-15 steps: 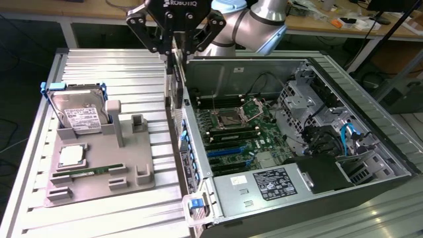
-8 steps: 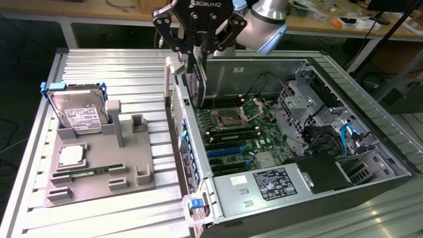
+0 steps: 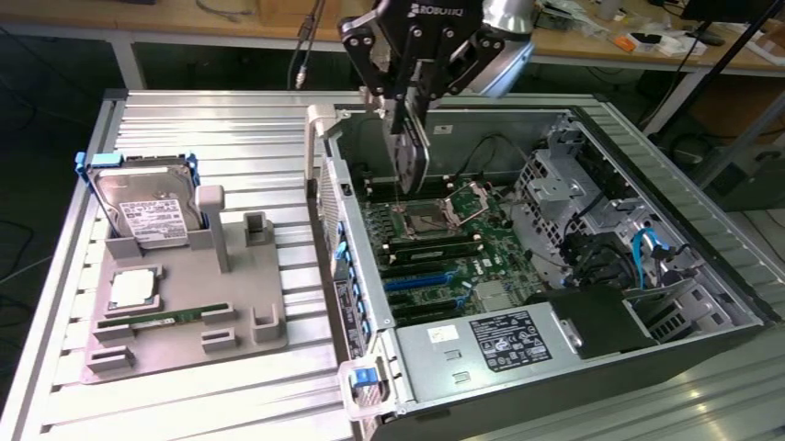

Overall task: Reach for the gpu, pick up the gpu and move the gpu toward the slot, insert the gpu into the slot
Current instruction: 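Pick up the gpu and move the gpu toward the slot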

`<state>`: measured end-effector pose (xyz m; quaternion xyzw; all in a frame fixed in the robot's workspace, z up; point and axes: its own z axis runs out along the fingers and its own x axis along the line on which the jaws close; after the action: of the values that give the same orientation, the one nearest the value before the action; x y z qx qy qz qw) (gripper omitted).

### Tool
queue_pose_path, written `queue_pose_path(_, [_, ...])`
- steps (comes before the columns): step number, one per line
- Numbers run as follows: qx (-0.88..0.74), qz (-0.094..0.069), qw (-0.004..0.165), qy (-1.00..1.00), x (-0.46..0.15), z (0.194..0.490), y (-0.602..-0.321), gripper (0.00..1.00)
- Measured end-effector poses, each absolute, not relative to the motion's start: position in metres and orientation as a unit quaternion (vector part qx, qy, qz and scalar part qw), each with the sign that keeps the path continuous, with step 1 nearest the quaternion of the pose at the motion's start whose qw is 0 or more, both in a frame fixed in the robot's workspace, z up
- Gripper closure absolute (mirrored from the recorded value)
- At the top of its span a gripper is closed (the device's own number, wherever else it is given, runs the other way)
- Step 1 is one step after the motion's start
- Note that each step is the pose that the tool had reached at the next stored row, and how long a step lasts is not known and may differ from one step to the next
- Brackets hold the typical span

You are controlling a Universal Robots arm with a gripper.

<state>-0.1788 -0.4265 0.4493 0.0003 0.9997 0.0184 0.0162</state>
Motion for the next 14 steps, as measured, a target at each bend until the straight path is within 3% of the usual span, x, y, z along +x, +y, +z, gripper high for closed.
queue_pose_path(14, [0.001,0.018,0.016,1.000,-0.115,0.449,-0.427,0.73])
